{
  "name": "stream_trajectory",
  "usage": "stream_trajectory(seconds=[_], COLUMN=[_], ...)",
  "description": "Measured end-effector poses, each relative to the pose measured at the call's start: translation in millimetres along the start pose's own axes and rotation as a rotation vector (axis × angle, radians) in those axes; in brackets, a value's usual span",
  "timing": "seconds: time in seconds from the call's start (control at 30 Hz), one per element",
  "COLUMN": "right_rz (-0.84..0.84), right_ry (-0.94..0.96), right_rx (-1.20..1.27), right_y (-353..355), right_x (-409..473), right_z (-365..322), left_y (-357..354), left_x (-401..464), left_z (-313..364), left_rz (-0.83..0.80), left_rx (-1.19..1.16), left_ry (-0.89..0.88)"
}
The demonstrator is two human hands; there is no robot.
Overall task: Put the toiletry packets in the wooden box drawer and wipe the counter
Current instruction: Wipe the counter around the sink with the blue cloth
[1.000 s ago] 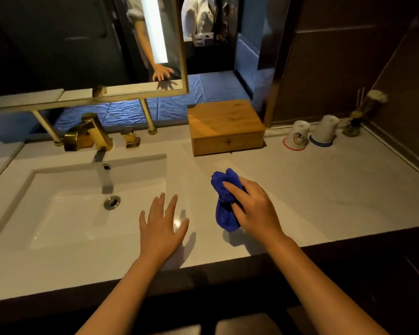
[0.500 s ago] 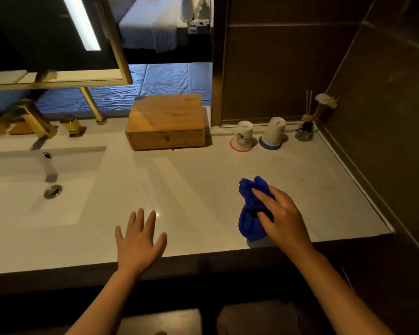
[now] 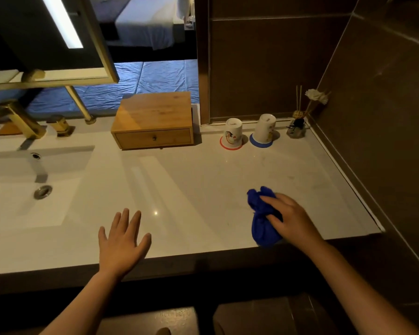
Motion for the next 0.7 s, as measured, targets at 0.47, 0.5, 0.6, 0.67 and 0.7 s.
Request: stream_trajectory(seconds=[0.47,0.5,0.6,0.67,0.7], right_rz=[-0.404,-0.388,-0.018,0.197,0.216], right_ry=[0.264,0.237,0.021,-0.042,-0.048], right_rx=[-0.467,-0.477,-0.381,-0.409,-0.444], right_y=[-57,-55,-37,-33,-38], right_x=[4,3,-5,-19,-26], right_z=[22,21,12,4,3], left_y=[2,2,2,1,2], left_x=[-2,-2,-1,-1,-2], left_z=[2,2,2,2,2], left_rz=[-0.031,-0.031,-0.029,-0.035,-0.036], left_rx=[0.04,0.042,0.039,0.045,0.047], left_ry=[0.009,0.008,0.003,0.003,0.002])
Point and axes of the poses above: each hand's wrist, its own x-axis towards the middle knuckle, its own y-axis out of the back of the hand, z = x × y, the point moved 5 cm from there along x, towards the middle knuckle, and after that the axes turned 3 degrees about y, right-handed, at the moved point
